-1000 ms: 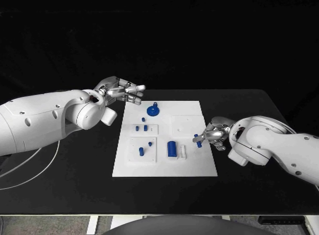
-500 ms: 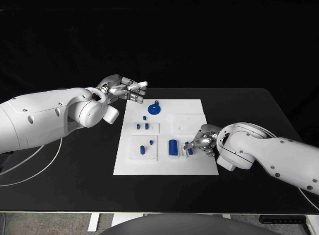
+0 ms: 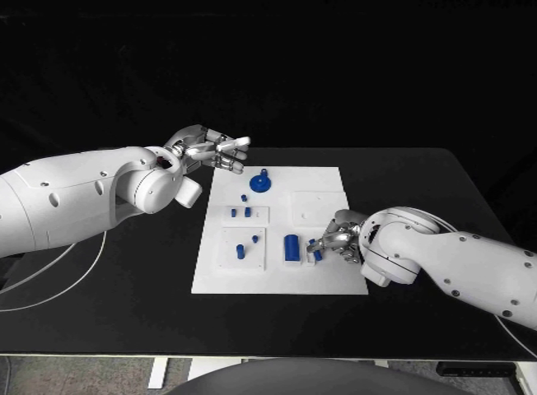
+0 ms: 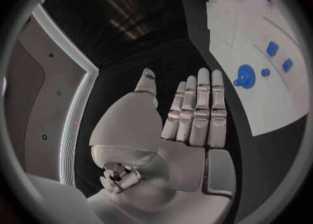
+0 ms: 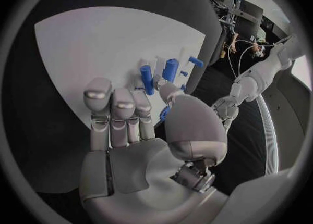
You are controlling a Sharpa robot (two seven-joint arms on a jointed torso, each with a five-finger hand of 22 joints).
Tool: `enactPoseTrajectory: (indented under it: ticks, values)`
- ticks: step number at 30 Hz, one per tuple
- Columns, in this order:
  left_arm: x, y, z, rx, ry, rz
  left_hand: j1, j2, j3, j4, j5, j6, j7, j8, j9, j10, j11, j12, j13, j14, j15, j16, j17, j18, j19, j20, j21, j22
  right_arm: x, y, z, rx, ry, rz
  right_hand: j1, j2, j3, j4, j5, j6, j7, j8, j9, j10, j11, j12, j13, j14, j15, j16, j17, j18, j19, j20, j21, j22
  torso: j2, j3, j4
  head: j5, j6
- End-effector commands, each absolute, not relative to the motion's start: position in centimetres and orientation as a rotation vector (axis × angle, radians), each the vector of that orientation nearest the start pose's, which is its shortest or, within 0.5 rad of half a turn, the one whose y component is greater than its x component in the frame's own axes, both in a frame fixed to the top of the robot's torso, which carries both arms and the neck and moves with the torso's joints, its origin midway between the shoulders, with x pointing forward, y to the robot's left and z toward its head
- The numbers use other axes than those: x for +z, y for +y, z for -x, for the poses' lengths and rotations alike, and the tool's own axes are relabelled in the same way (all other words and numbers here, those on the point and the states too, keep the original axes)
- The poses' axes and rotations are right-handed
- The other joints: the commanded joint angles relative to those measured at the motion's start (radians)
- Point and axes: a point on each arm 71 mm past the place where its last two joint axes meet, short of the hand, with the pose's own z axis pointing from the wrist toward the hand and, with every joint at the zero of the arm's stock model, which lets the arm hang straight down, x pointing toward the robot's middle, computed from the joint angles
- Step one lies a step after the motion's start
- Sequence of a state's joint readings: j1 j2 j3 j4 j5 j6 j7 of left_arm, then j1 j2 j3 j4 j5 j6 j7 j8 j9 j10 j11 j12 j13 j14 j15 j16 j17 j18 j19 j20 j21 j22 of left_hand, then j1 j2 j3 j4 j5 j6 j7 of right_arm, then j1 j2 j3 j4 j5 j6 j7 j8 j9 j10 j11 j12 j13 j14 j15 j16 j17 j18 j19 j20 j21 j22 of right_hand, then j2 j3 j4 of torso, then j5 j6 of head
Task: Assemble the parts on the task board
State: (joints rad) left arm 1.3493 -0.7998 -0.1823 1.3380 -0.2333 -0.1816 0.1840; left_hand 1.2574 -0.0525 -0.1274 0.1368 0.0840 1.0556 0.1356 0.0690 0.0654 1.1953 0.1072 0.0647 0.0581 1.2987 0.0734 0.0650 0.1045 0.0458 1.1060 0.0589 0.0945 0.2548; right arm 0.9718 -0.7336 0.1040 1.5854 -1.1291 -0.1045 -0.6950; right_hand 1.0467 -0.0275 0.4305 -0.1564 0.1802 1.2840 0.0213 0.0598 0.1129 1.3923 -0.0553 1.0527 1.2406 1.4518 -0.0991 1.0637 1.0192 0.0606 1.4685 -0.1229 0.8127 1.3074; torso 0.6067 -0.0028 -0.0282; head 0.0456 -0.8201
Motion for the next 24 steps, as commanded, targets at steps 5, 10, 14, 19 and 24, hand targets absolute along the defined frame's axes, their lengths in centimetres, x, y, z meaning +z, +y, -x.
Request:
enactPoseTrajectory:
  ticks: [5, 10, 14, 19, 24]
  values:
    - [-17.34, 23.49, -52.69, -1.295, 1.709, 0.862, -0.001, -0.007, 0.000, 0.009, -0.003, -0.010, 0.000, -0.001, 0.001, -0.008, 0.001, -0.001, 0.001, -0.003, 0.005, -0.002, 0.001, -0.009, 0.003, 0.003, 0.003, -0.002, -26.99, -15.42, -43.84, 0.438, 2.277, -0.402, 0.003, 0.014, 0.046, -0.054, 0.003, 0.005, 0.001, 0.005, -0.002, 0.004, -0.004, -0.002, 0.001, 0.000, -0.005, 0.005, -0.001, -0.016, 0.051, -0.003, 0.000, 0.094, 0.000, -0.0003, -0.0003, 0.004, -0.002]
    - [-17.35, 23.51, -52.70, -1.294, 1.710, 0.863, -0.002, -0.008, 0.001, 0.012, -0.003, -0.011, 0.000, -0.001, 0.001, -0.008, 0.001, -0.001, 0.001, -0.003, 0.005, -0.002, 0.001, -0.009, 0.003, 0.003, 0.004, -0.002, -27.13, -15.26, -43.74, 0.437, 2.301, -0.392, 0.004, 0.016, 0.034, -0.052, 0.005, 0.004, 0.000, 0.005, -0.003, 0.003, -0.004, -0.002, 0.002, 0.000, -0.005, 0.004, -0.002, -0.016, 0.051, -0.003, 0.000, 0.095, -0.001, -0.0009, -0.0009, 0.005, -0.004]
    - [-17.37, 23.49, -52.69, -1.294, 1.713, 0.863, -0.003, -0.007, 0.001, 0.014, -0.003, -0.011, 0.000, -0.001, 0.001, -0.009, 0.001, -0.002, 0.001, -0.003, 0.005, -0.002, 0.001, -0.009, 0.003, 0.003, 0.004, -0.003, -27.42, -15.33, -43.61, 0.423, 2.341, -0.381, 0.003, 0.017, 0.027, -0.052, 0.010, 0.004, 0.000, 0.004, -0.004, 0.002, -0.004, -0.004, 0.001, 0.000, -0.005, 0.004, -0.002, -0.017, 0.050, -0.003, -0.001, 0.094, 0.000, -0.0012, -0.0008, 0.005, -0.005]
    - [-17.38, 23.51, -52.69, -1.292, 1.715, 0.865, -0.004, -0.008, 0.002, 0.017, -0.003, -0.012, 0.000, -0.002, 0.001, -0.010, 0.002, -0.001, 0.001, -0.005, 0.006, -0.002, 0.000, -0.009, 0.002, 0.003, 0.003, -0.003, -27.65, -15.43, -43.49, 0.416, 2.371, -0.382, -0.002, 0.022, 0.010, -0.049, 0.029, 0.002, 0.000, 0.004, -0.006, 0.000, -0.003, -0.007, 0.000, -0.001, -0.005, 0.001, -0.004, -0.016, 0.049, -0.003, -0.005, 0.094, -0.001, -0.0004, -0.0013, 0.007, -0.006]
    - [-17.39, 23.53, -52.69, -1.292, 1.716, 0.865, -0.004, -0.008, 0.002, 0.017, -0.003, -0.012, 0.000, -0.002, 0.001, -0.010, 0.002, -0.001, 0.001, -0.005, 0.006, -0.002, 0.000, -0.009, 0.002, 0.003, 0.003, -0.003, -27.65, -15.37, -43.39, 0.419, 2.377, -0.382, -0.004, 0.025, 0.008, -0.048, 0.031, 0.002, 0.000, 0.004, -0.007, 0.000, -0.003, -0.006, 0.000, 0.000, -0.004, 0.002, -0.004, -0.017, 0.050, -0.003, -0.001, 0.095, 0.000, 0.0001, -0.0010, 0.007, -0.006]
